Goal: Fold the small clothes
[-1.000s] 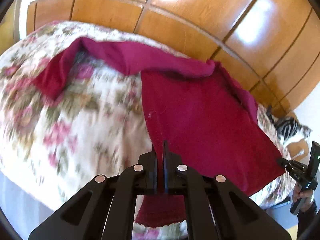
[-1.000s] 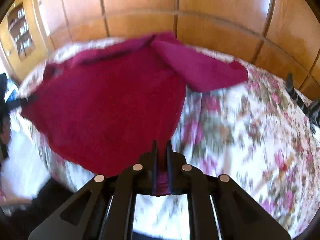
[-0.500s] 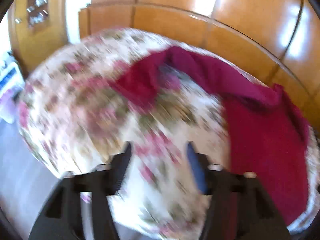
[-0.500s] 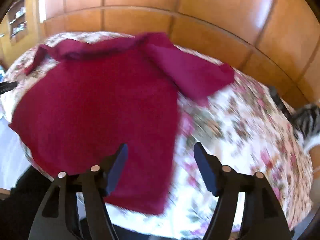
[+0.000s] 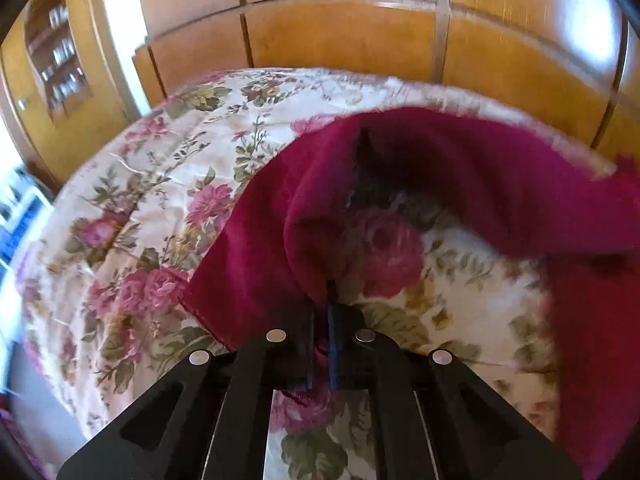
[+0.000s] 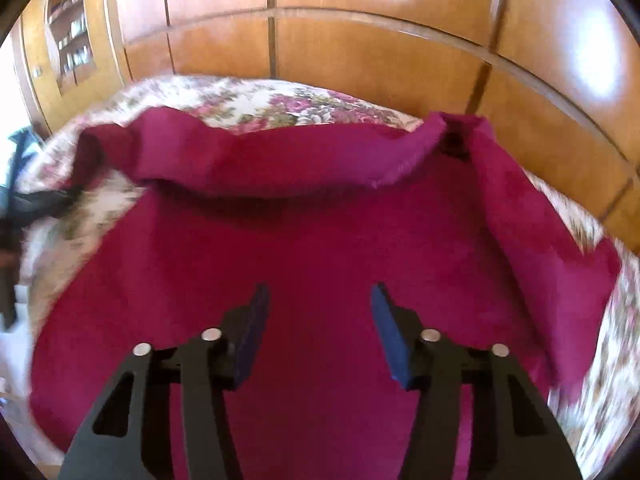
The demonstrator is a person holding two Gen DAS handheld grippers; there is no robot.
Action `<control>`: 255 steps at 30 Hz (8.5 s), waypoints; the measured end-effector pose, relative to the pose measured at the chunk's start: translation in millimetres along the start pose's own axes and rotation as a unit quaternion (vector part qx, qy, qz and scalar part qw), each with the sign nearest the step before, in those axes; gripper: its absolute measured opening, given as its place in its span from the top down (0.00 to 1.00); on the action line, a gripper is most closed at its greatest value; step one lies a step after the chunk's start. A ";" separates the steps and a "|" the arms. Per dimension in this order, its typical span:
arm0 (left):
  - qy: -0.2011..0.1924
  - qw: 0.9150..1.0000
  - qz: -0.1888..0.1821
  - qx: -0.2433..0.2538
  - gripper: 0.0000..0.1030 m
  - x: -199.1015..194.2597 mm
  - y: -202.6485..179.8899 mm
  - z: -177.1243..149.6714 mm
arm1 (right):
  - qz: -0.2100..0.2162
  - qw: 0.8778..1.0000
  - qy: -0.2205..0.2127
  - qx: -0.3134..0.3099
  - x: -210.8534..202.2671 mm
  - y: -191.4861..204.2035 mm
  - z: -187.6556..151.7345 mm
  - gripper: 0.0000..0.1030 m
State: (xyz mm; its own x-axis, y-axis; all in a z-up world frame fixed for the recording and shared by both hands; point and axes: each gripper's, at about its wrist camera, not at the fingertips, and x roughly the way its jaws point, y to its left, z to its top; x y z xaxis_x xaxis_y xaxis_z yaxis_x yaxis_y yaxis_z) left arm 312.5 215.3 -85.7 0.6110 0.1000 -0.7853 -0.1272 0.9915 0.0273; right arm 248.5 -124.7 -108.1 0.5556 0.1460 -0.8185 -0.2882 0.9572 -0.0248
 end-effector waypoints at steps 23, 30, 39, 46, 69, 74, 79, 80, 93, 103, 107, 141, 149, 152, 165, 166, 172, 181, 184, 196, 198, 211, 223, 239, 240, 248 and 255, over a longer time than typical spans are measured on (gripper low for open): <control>0.043 0.946 -0.081 -0.310 0.79 -19.1 190.4 93.2 | -0.029 0.995 -0.082 0.052 104.0 1.6 207.1 0.46; 0.029 0.935 -0.064 -0.347 0.42 -3.3 220.4 46.1 | 0.048 0.995 -0.081 -0.040 55.8 37.2 124.7 0.37; -0.006 0.946 -0.060 -0.318 0.23 8.3 202.2 8.1 | 0.123 0.989 -0.048 -0.065 67.6 106.4 96.4 0.37; 0.019 0.954 -0.078 -0.290 0.95 46.7 182.9 44.7 | 0.091 0.986 -0.049 -0.133 79.6 151.2 107.6 0.46; -0.002 0.965 0.123 -0.233 0.55 -4.2 168.8 3.0 | 0.183 0.979 -0.003 -0.093 64.6 163.6 83.5 0.24; -0.041 0.962 0.078 -0.259 0.41 -49.5 160.3 -26.6 | 0.162 0.985 -0.017 -0.062 33.7 149.5 66.9 0.09; -0.040 0.968 0.033 -0.244 0.38 -66.2 113.7 -57.1 | 0.133 0.991 0.002 -0.030 15.4 124.3 37.5 0.09; -0.036 0.969 0.023 -0.242 0.38 -70.0 105.1 -64.7 | 0.126 0.992 0.000 -0.029 10.1 120.7 31.7 0.09; -0.050 0.984 -0.055 -0.163 0.38 -129.6 -21.8 -103.5 | 0.066 0.996 -0.061 0.028 -70.2 50.0 -24.7 0.21; -0.053 0.989 -0.125 -0.055 0.38 -148.9 -137.7 -100.4 | 0.017 0.985 -0.085 0.148 -109.4 -45.6 -75.5 0.21; -0.015 0.986 -0.163 -0.014 0.38 -142.3 -182.1 -113.6 | 0.000 0.978 -0.074 0.195 -110.9 -88.3 -96.0 0.29; 0.042 0.992 -0.117 0.016 0.38 -99.0 -213.5 -125.1 | -0.196 0.933 -0.069 0.294 -86.4 -373.2 -22.8 0.94; 0.041 0.991 -0.119 0.035 0.32 -98.9 -221.7 -126.7 | -0.273 0.860 -0.067 0.426 -130.7 -484.8 -81.1 0.89; 0.042 0.991 -0.124 0.035 0.32 -102.8 -220.3 -127.5 | -0.256 0.843 -0.075 0.468 -129.7 -494.7 -106.5 0.34; 0.032 0.998 -0.051 -0.020 0.26 -129.9 -122.8 -143.2 | 0.062 0.960 0.035 0.271 -116.9 -250.7 -166.3 0.28; 0.041 0.998 -0.051 -0.024 0.26 -127.2 -116.2 -146.3 | 0.087 0.962 0.049 0.254 -117.0 -225.8 -173.4 0.31; 0.068 0.992 -0.095 -0.045 0.40 -114.4 -104.6 -170.7 | 0.070 0.982 0.088 0.152 -123.6 -134.4 -194.4 0.45; 0.055 0.987 -0.152 -0.008 0.91 -118.2 -115.0 -161.5 | 0.078 0.985 0.108 0.114 -138.6 -106.2 -189.0 0.92; 0.048 0.984 -0.169 -0.008 0.92 -128.7 -108.6 -160.0 | 0.096 0.985 0.082 0.119 -167.6 -107.6 -190.1 0.94; 0.049 0.990 -0.132 0.006 0.79 -143.2 -101.2 -164.0 | 0.132 0.977 0.092 0.137 -165.8 -122.9 -199.3 0.65; 0.021 0.993 -0.119 0.005 0.59 -151.2 -105.8 -154.2 | 0.109 0.978 0.067 0.166 -167.1 -151.5 -190.8 0.45; 0.008 0.987 -0.147 0.070 0.54 -112.2 -219.7 -97.8 | -0.094 0.835 -0.016 0.543 -92.7 -442.1 -168.7 0.48; 0.041 0.988 -0.126 0.079 0.52 -80.9 -249.8 -98.5 | -0.191 0.831 -0.014 0.522 -57.0 -506.7 -126.0 0.94; 0.030 0.989 -0.135 0.056 0.44 -91.1 -231.9 -95.5 | -0.275 0.811 0.005 0.517 -121.1 -472.5 -202.5 0.48; 0.025 0.990 -0.133 0.048 0.44 -94.3 -226.2 -95.4 | -0.290 0.811 -0.003 0.508 -127.7 -467.8 -198.9 0.44; 0.005 0.993 -0.042 -0.110 0.33 -97.6 -96.0 -89.4 | -0.246 0.874 -0.052 0.415 -159.6 -378.0 -159.8 0.17; 0.007 0.954 -0.001 -0.301 0.33 -78.3 39.9 -82.3 | -0.035 0.964 -0.055 0.257 -124.8 -216.6 -95.8 0.11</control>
State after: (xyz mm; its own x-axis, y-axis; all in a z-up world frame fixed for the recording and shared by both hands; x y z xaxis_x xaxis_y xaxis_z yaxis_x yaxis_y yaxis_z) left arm 195.3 240.2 -74.0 0.6011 0.0930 -0.7937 -0.5546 0.7636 -0.3306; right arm 166.8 -374.2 -55.6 0.6478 0.0754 -0.7580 0.1617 0.9588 0.2336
